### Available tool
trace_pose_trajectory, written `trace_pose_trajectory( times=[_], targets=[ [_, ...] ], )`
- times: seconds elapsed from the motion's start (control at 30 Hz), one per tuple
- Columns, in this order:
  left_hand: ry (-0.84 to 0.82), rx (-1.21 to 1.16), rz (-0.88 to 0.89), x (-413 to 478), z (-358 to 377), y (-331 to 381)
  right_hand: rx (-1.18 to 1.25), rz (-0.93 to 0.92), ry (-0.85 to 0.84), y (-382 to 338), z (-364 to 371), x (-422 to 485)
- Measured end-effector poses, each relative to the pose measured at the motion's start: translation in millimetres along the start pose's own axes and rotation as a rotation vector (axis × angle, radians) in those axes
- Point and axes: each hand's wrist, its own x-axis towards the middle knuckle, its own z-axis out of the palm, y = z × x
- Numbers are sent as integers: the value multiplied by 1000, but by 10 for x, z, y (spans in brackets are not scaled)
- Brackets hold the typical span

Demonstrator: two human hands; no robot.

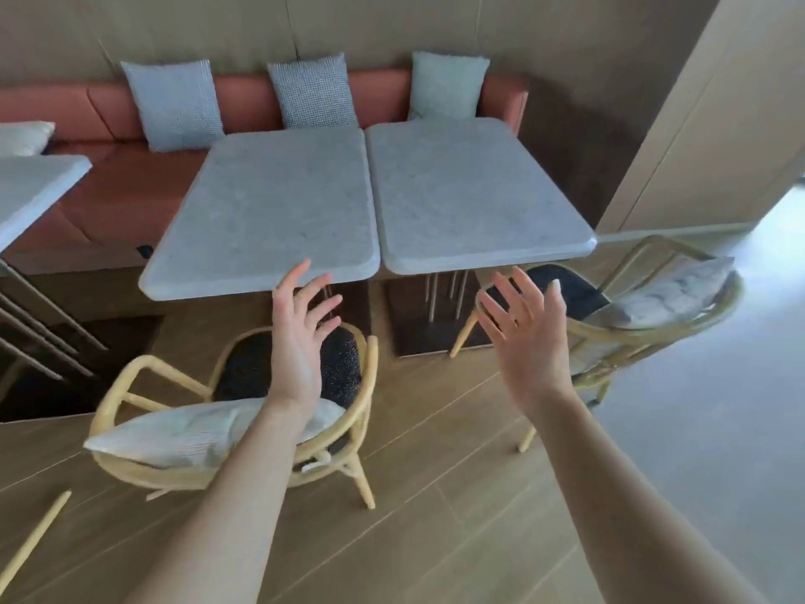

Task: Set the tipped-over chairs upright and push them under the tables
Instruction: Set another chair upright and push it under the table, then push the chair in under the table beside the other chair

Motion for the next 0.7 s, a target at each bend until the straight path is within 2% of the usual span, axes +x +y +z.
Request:
trace_pose_trajectory(
  times=[0.17,0.27,0.47,0.7],
  targets=[
    [-170,91,22,-66,1474,-9,-56,-119,62,-1164,-759,83],
    [-264,139,63,104,2109,-66,-116,-185,110,-1595,-1154,337],
    [-347,139,93,676,3227,-682,-167,-232,185,-1947,-2043,1158],
    [-357,73,-36,1213,4360,-1365,-259,-160,223,-2361,-2862,2126]
  ],
)
